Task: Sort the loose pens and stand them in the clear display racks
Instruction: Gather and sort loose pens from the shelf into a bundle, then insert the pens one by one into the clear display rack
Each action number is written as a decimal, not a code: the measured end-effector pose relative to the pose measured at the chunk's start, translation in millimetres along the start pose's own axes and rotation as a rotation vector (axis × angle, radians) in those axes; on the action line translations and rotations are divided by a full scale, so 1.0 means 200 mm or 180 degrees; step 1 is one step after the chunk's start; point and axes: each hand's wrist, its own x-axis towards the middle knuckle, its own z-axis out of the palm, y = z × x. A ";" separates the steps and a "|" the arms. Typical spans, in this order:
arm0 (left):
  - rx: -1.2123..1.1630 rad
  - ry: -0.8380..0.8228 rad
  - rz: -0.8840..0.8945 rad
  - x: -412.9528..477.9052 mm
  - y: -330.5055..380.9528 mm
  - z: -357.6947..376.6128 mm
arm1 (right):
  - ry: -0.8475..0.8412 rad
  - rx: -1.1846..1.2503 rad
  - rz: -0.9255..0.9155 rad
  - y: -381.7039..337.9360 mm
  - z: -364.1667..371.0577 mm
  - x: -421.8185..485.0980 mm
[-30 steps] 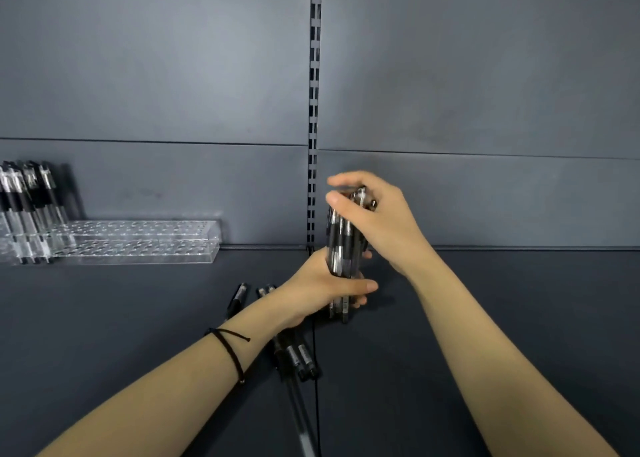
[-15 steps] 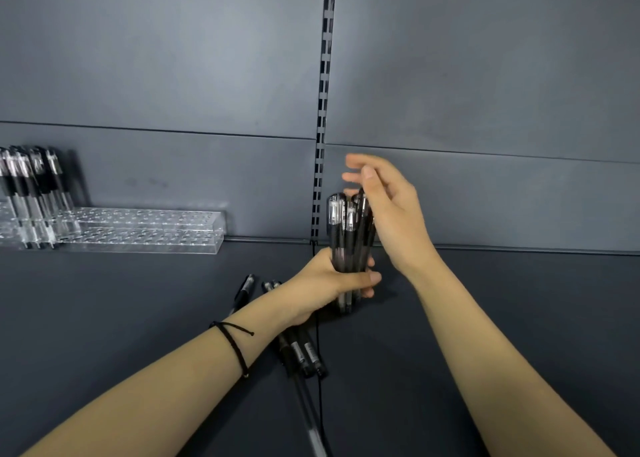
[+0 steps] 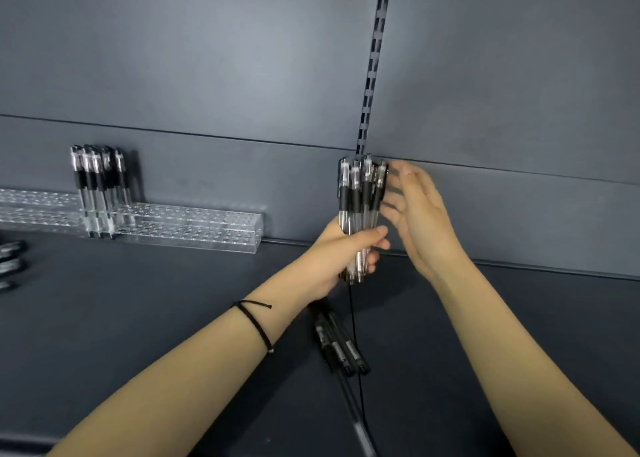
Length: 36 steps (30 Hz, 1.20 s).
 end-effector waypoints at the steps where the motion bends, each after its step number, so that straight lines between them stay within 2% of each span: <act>1: -0.0047 0.0049 -0.0015 -0.02 0.03 -0.05 | -0.0115 -0.0091 0.0106 0.00 0.04 0.00; 7: -0.0207 0.0377 -0.0317 -0.23 0.14 -0.41 | -0.0685 -0.0749 0.0469 0.05 0.39 -0.05; 13: -0.0147 0.0630 -0.0422 -0.47 0.27 -0.80 | -0.0810 -0.0900 0.0527 0.07 0.84 -0.14; 17: -0.0233 0.0697 -0.0523 -0.64 0.36 -1.09 | -0.0704 -0.0877 0.0526 0.12 1.15 -0.22; 26: -0.0193 0.0371 -0.0609 -0.86 0.54 -1.63 | -0.0333 -0.0986 0.0591 0.22 1.76 -0.30; 36: -0.0482 0.0244 -0.0784 -0.81 0.53 -1.85 | -0.0146 -0.1058 0.0782 0.31 1.91 -0.23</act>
